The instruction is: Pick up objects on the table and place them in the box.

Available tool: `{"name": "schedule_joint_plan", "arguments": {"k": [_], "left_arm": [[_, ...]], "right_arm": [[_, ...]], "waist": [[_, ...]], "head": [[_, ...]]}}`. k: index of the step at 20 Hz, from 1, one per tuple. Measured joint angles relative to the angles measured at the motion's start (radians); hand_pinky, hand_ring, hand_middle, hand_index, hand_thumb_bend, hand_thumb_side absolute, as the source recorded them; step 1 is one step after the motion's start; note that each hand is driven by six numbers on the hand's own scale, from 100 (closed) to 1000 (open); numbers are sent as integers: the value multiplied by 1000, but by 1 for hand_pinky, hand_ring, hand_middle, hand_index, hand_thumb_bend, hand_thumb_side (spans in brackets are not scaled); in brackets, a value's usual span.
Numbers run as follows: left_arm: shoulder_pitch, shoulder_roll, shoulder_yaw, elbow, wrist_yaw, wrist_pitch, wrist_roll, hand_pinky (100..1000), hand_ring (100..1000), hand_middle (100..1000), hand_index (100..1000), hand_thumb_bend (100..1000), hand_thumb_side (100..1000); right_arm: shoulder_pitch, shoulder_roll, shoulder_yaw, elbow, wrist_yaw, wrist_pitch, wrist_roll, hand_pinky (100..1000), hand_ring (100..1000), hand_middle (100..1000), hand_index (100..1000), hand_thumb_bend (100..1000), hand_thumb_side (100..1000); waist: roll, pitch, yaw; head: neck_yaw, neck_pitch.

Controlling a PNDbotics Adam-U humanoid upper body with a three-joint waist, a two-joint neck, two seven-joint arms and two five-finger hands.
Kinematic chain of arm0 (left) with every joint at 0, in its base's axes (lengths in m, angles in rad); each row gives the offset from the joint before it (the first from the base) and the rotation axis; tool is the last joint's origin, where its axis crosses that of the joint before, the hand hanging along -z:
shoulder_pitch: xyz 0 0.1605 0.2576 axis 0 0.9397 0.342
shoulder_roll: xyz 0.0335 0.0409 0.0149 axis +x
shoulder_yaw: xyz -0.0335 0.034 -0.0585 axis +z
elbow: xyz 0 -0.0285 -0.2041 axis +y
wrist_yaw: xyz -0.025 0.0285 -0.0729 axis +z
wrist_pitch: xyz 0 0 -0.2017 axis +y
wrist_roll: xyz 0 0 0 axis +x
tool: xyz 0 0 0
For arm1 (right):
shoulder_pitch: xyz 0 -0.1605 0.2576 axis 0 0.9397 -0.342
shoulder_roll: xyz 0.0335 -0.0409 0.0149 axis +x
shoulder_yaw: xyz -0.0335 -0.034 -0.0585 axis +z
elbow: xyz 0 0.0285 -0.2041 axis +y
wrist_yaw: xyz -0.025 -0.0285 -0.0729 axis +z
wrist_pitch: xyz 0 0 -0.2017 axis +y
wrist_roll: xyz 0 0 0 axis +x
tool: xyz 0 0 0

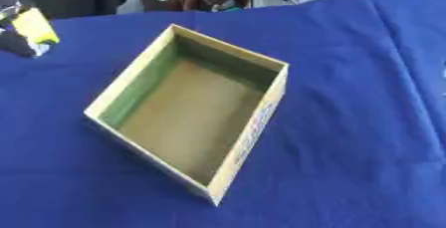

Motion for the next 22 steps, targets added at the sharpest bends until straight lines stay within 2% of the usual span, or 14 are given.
{"name": "schedule_joint_plan", "arguments": {"k": [8, 14, 22], "left_arm": [[-30, -35, -81, -198, 71, -48, -40, 179, 317, 419, 613, 100, 447], [-52, -143, -112, -332, 148, -70, -84, 161, 307, 406, 599, 100, 451], [-55, -263, -177, -360, 268, -48, -174, 154, 302, 402, 592, 100, 459]], "right_arm": [[1, 2, 0, 0, -10, -3, 6, 699, 704, 665, 746, 100, 503], [0, 19, 3, 0, -20, -5, 12, 699, 705, 665, 747, 100, 499], [1, 27, 3, 0, -26, -5, 12, 699, 704, 665, 746, 100, 494]], "waist": [[-10, -50, 27], [-14, -83, 33], [-9, -102, 34]], "head": [[-23, 40], [-32, 54], [-46, 57]]}}
